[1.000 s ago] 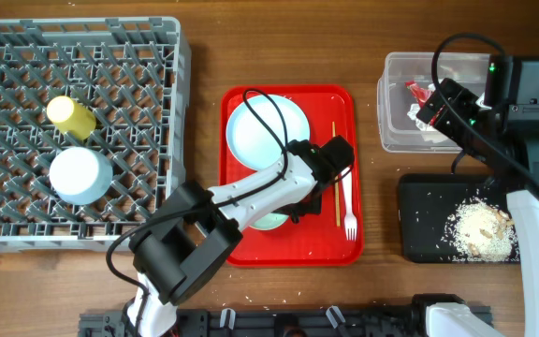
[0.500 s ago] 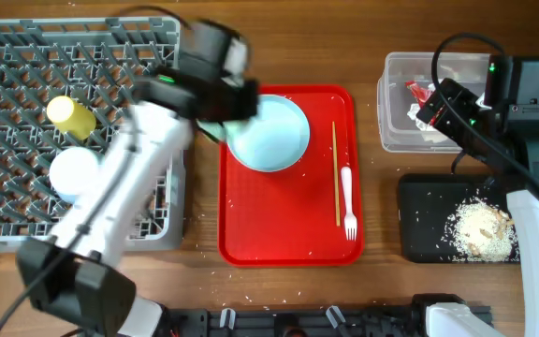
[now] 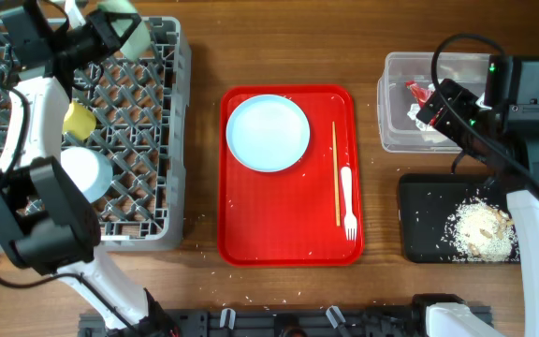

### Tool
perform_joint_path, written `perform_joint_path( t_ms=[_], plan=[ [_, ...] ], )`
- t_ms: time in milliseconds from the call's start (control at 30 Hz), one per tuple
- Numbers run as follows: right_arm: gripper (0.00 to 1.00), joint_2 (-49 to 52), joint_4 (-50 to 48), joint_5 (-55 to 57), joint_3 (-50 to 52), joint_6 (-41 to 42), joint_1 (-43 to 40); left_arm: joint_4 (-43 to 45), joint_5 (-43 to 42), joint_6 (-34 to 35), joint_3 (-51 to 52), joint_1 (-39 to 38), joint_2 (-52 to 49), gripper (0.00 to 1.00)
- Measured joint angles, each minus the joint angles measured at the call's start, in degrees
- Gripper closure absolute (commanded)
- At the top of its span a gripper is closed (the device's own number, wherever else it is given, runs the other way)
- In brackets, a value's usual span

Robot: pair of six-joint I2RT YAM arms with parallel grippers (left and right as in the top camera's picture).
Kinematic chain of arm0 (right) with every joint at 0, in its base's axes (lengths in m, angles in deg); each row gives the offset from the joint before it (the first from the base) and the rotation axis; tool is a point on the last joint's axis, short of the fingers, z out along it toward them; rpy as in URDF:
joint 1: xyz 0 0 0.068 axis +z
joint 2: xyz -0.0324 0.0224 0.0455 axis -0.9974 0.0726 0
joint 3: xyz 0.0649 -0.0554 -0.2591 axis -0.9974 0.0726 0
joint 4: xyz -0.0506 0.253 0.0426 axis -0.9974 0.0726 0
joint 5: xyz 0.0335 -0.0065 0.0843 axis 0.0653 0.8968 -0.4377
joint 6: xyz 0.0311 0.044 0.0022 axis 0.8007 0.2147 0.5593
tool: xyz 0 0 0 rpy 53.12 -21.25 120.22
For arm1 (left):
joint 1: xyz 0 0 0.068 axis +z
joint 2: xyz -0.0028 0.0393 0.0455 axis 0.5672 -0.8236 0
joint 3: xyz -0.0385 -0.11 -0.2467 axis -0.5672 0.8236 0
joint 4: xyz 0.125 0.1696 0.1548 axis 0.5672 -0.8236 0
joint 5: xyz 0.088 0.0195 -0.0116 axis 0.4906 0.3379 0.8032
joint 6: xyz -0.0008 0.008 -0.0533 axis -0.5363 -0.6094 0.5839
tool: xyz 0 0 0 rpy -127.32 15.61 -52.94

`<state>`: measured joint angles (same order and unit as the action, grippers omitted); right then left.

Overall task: Sort waste into correct bins and load items into the dishwasher rack
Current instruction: 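Carry the green bowl over the rack and lower it in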

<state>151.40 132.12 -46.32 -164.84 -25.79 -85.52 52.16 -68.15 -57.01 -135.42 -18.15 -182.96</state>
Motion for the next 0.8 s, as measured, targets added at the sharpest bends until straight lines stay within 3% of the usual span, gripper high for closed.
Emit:
perform_joint_path(
  t_ms=[400,433,500,733,800],
  plan=[
    [0.0,0.0,0.0,0.0,0.0,0.0,0.0,-0.6,-4.2,1.9,0.0,4.2,-6.3,0.92],
    [0.0,0.0,0.0,0.0,0.0,0.0,0.0,-0.8,-4.3,2.0,0.0,4.7,-6.3,0.82],
    [0.0,0.0,0.0,0.0,0.0,0.0,0.0,-1.6,-3.5,2.4,0.0,7.0,-6.3,0.38],
    [0.0,0.0,0.0,0.0,0.0,0.0,0.0,-1.8,-1.7,2.6,0.0,10.0,-6.3,0.3],
    [0.0,0.0,0.0,0.0,0.0,0.0,0.0,-2.7,-1.6,2.6,0.0,10.0,-6.3,0.23]
  ],
)
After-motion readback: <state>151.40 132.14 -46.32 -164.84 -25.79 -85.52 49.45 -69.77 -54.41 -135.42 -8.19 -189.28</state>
